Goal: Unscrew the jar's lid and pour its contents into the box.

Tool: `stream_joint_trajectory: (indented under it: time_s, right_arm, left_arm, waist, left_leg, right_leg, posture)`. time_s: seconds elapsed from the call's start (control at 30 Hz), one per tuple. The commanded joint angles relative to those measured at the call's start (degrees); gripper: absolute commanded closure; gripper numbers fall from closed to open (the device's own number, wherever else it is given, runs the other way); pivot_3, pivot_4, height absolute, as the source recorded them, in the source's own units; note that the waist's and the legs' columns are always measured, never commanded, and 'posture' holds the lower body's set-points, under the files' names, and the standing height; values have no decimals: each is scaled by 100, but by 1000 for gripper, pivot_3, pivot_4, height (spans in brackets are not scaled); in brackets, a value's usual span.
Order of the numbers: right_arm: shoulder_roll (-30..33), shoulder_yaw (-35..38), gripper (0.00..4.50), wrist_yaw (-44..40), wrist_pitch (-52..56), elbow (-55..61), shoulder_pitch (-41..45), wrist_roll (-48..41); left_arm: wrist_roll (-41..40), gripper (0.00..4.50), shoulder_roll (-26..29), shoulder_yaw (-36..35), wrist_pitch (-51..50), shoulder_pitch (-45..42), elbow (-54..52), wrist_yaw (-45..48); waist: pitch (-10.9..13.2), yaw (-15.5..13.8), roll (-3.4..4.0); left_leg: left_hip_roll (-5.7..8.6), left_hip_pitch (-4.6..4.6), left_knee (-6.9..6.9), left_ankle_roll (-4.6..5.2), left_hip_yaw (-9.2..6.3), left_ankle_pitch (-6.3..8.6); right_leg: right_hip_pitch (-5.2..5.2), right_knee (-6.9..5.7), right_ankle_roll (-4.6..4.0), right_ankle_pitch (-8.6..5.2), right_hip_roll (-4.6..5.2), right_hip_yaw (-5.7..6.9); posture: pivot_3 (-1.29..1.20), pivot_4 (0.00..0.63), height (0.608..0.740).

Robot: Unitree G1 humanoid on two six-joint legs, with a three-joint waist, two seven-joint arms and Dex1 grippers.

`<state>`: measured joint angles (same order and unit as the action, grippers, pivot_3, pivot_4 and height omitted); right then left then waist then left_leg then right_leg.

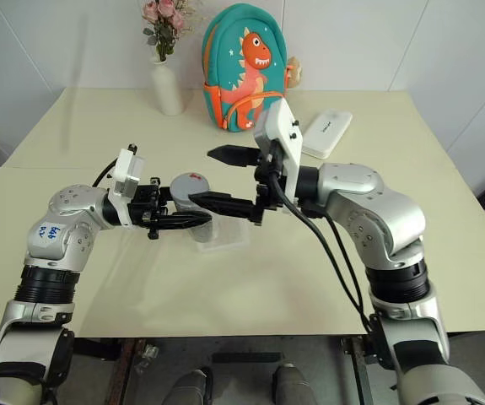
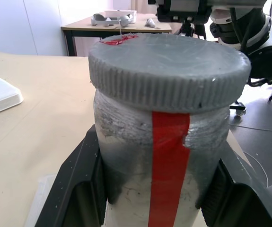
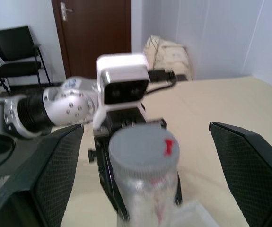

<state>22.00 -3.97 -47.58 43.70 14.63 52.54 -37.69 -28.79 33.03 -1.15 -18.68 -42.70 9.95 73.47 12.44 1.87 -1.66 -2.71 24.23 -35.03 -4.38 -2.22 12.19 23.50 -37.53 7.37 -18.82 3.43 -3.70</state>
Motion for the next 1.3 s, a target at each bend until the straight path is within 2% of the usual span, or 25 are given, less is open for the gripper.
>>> stream_joint_trajectory:
  time_s: [0.03,0.33,0.83,1.07,1.3]
  right_arm:
    - [-259,-66,38,205,-237,-69,134,127]
    - [-702,-424,38,210,-496,-291,81,425]
    - [-769,-629,38,118,-890,-837,250,976]
    - [-643,-539,38,93,-955,-974,285,1107]
    - [-251,-358,38,23,-715,-683,114,1001]
  left_arm:
    - [-18,2499,-36,-3,94,-188,-72,63]
    - [-10,2499,-40,31,95,-123,-198,66]
    - [-31,2499,-31,25,52,-35,-349,2]
    - [-39,2499,-43,45,63,-37,-340,-4]
    - [-28,2499,-19,13,82,-77,-258,-8]
  waist:
    - [0,-9,0]
    - [0,-2,0]
    - [0,-1,0]
    - [0,2,0]
    - [0,-9,0]
  left_leg:
    - [0,0,0,0,0,0]
    - [0,0,0,0,0,0]
    - [0,0,-1,0,0,0]
    - [0,0,0,0,0,0]
    - [0,0,0,0,0,0]
  right_leg:
    - [0,0,0,0,0,0]
    - [1,-2,0,0,0,0]
    - [0,-3,0,0,0,0]
    - [1,-2,0,0,0,0]
    - [0,-2,0,0,0,0]
  posture:
    - [0,150,740]
    - [0,150,740]
    - [0,150,740]
    - [0,150,740]
    - [0,150,740]
